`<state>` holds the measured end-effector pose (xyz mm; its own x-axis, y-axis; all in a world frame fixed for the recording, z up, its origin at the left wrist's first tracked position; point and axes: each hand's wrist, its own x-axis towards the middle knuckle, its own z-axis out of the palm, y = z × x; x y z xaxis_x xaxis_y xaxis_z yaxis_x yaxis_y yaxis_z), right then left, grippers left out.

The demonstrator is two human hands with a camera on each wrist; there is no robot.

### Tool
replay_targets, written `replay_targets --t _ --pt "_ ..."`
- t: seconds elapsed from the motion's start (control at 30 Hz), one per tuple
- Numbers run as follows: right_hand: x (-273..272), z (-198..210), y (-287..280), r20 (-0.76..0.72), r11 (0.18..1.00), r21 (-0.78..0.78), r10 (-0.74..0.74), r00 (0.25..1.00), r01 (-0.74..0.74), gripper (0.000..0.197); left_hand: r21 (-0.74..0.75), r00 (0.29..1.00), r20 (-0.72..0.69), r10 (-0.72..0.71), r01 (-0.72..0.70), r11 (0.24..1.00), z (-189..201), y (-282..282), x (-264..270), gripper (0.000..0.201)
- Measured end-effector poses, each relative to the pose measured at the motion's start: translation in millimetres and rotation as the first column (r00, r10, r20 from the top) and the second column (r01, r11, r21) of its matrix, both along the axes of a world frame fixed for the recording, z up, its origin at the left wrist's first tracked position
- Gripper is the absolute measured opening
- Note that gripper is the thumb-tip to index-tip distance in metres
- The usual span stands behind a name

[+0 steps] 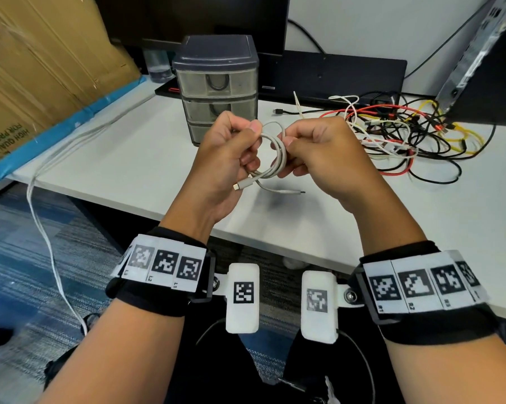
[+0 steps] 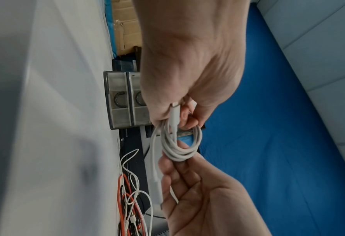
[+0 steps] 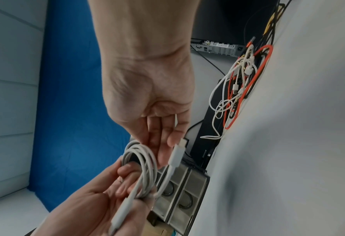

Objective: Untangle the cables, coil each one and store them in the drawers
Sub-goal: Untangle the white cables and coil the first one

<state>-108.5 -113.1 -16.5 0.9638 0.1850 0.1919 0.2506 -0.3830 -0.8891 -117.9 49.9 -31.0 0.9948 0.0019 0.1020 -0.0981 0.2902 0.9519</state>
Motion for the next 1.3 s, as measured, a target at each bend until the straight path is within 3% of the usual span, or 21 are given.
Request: replay_targets --t 0.1,0.23,0.4,0.57,0.67,0.8,0.9,1.0,1.1,1.3 --pt "-1.8 6.1 -2.1 -0.055 1.000 -0.006 0.018 0.998 -0.018 0.026 0.011 1.000 -0.005 0.013 -0.013 1.000 -2.8 0.2 0.3 0.019" --pt "-1.9 4.2 2.7 0.102 0.963 -0.269 0.045 0.994 -0.016 0.031 0.014 1.000 0.013 0.013 -0.013 1.000 -4.5 -0.9 1.5 0.013" --pt "-0.1 6.7 2.2 0.098 0.928 -0.374 0.026 0.995 0.012 0.030 0.024 0.995 0.009 -0.101 0.100 0.995 -0.3 1.2 1.7 0.023" --pt "-4.8 10.8 -2.8 -0.090 0.910 -0.387 0.122 0.988 -0.147 0.021 0.032 1.000 0.000 -0.025 0.025 0.999 3.7 2.6 4.4 0.024" --pt "-10.1 9.6 -2.6 -0.179 0.915 -0.325 0.188 0.966 -0.238 0.029 0.002 1.000 -0.009 0.017 -0.017 1.000 6.4 4.9 6.2 0.024" --pt "-12.3 12.8 2.0 -0.102 0.963 -0.212 0.149 0.984 -0.168 0.043 -0.029 0.999 -0.023 0.043 -0.043 0.999 7.2 3.1 6.5 0.022" --pt "-10.6 14.7 9.2 -0.083 0.969 -0.206 0.124 0.989 -0.139 0.028 -0.032 0.998 -0.036 0.048 -0.049 0.998 6.9 1.4 5.7 0.024" --pt "-7.2 10.8 16.3 0.062 0.954 -0.299 0.045 0.997 -0.024 0.011 -0.037 0.998 -0.053 0.026 -0.028 0.999 7.4 -0.2 4.4 0.026" --pt "-4.1 6.7 18.1 0.178 0.935 -0.344 -0.021 0.984 0.083 0.013 -0.016 0.998 -0.057 -0.002 0.001 1.000 7.1 -0.2 3.1 0.025" --pt "-1.4 5.4 9.7 0.237 0.932 -0.353 0.003 0.971 0.083 0.012 0.046 0.998 -0.038 -0.053 0.054 0.997 6.4 2.7 4.1 0.012"
